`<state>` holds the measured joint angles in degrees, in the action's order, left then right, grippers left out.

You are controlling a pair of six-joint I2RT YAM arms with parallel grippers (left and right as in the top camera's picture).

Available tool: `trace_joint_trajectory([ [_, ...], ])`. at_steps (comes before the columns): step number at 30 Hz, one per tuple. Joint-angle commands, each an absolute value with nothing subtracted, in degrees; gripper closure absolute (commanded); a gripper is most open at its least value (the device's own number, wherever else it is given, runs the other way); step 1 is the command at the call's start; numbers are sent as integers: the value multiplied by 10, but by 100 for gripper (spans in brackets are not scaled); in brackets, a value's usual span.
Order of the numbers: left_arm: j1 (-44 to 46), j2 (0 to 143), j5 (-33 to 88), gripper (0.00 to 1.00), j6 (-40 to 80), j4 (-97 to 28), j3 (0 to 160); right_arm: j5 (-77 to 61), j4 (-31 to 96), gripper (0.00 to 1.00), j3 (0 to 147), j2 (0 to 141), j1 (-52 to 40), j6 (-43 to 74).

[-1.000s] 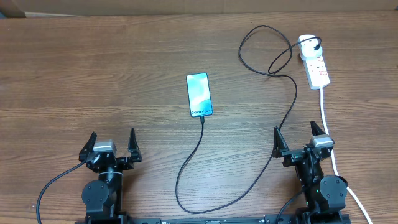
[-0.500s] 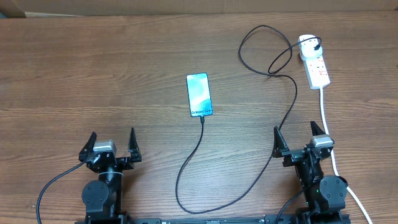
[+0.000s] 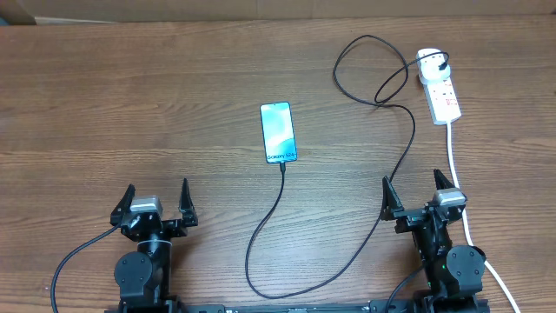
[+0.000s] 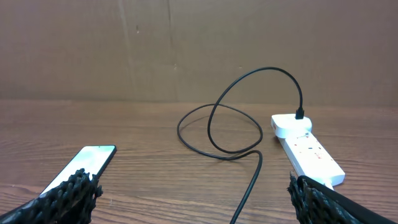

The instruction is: Plug charger to phone and switch on socket

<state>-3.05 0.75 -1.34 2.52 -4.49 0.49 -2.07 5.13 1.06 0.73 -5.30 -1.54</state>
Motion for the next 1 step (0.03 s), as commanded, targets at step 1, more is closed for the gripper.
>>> trace_joint_trajectory([
  [1,-34,2,-15,0,14,-44,3,-15,48,0,5,2,-55,-18],
])
